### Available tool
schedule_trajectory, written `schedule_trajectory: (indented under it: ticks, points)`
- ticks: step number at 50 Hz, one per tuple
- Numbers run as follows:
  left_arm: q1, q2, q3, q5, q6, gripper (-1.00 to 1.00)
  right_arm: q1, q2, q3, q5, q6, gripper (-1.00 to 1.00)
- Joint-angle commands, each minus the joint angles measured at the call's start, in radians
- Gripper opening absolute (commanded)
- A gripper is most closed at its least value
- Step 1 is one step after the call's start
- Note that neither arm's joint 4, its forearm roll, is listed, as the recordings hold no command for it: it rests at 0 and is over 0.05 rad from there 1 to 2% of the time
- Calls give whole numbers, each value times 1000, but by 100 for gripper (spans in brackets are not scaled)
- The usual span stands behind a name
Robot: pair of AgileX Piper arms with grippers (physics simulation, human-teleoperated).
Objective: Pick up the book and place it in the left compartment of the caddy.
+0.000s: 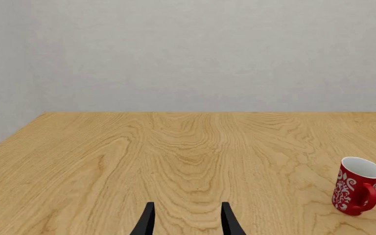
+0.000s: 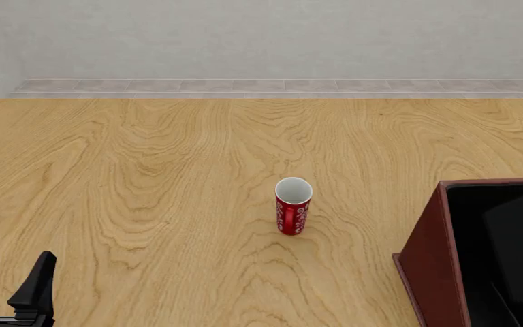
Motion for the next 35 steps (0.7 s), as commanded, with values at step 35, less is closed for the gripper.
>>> schedule_trajectory:
  ticks: [35]
  points:
    - [0, 0, 0, 0, 0, 100, -28, -2, 122, -55, 18, -100]
